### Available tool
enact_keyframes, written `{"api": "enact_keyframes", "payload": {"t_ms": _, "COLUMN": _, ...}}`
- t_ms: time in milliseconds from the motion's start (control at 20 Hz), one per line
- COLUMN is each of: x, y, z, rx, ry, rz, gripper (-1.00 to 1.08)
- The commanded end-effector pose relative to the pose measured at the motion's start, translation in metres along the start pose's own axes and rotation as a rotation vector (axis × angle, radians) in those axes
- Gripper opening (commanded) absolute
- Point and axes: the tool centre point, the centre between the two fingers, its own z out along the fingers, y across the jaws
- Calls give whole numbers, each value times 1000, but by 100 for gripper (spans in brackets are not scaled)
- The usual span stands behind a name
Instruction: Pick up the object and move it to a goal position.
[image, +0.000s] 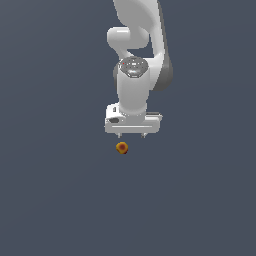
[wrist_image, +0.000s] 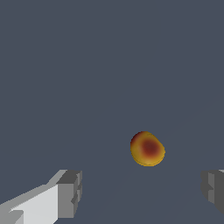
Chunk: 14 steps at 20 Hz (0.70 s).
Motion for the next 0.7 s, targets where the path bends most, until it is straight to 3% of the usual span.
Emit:
{"api": "enact_keyframes", "payload": {"t_ms": 0, "x": 0, "y": 0, "z": 0, "rx": 0, "ry": 0, "rz": 0, "gripper": 100}}
{"api": "enact_keyframes", "payload": {"t_ms": 650, "x": -7, "y": -14, "z": -2, "rx": 25, "ry": -18, "rz": 10, "gripper": 100}}
